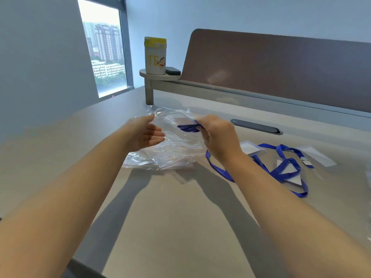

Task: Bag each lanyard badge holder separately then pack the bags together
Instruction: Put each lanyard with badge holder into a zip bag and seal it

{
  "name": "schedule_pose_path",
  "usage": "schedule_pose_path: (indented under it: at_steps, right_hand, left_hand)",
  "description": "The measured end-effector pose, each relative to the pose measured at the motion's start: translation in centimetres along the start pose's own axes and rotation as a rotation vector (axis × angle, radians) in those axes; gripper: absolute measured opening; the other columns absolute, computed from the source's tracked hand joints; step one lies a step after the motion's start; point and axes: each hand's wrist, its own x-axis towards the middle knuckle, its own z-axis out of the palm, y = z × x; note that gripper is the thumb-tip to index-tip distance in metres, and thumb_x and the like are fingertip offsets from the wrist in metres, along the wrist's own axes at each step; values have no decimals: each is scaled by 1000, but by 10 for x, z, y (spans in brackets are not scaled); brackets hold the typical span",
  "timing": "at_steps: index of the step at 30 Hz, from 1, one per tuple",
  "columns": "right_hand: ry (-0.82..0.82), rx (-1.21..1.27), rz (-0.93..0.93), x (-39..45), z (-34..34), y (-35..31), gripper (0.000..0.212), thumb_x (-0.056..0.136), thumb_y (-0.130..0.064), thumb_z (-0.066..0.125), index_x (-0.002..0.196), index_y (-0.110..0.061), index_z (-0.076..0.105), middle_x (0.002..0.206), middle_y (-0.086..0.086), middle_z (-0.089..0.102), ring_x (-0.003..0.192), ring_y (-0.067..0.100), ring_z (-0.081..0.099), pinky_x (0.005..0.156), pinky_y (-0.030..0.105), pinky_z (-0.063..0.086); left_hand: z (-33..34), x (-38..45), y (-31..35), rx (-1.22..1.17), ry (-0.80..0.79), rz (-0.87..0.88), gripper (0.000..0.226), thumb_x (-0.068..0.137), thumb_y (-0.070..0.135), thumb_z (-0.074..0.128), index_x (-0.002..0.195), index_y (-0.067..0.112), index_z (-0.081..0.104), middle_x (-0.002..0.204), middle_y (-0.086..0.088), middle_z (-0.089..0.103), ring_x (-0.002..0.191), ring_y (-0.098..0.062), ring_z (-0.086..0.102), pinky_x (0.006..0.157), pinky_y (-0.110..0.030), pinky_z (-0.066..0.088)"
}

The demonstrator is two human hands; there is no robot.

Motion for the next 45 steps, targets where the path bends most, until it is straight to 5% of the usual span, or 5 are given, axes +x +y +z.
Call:
schedule_pose_path:
  at_steps: [7,16,31,42,45]
  right_hand:
    - [7,152,374,4,28,30,25,89,-1,50,110,0,64,105,18,68,94,34,60,83,35,44]
    - [105,447,514,4,50,23,21,86,1,54,103,1,66,93,14,69,79,24,57,79,31,48]
    - [-37,343,318,16,19,1,24,87,4,50,104,-1,66,98,19,69,84,29,58,79,36,46]
    - [-153,260,347,36,-26,-8,36,92,0,40,124,-8,55,123,12,60,111,27,53,88,24,41]
    - [-88,350,447,39,-32,-8,31,92,0,42,119,-6,56,119,12,62,108,24,56,78,18,43]
  left_hand:
    - [-11,54,-33,1232,210,399,48,84,33,62,127,15,52,137,-7,50,124,-27,45,100,-35,38]
    - [-21,77,-47,1623,309,473,24,93,20,47,109,20,65,112,-6,67,103,-28,60,86,-30,43]
    - [-16,40,10,1011,214,535,19,92,16,51,96,2,63,91,-8,57,87,-23,51,81,-33,42]
    - [-24,-13,58,336,-417,161,59,48,59,76,91,20,64,96,-2,72,88,-18,69,77,-27,55]
    - [-21,-18,60,368,-447,210,44,58,13,83,96,18,62,107,-4,67,104,-20,63,77,-22,57]
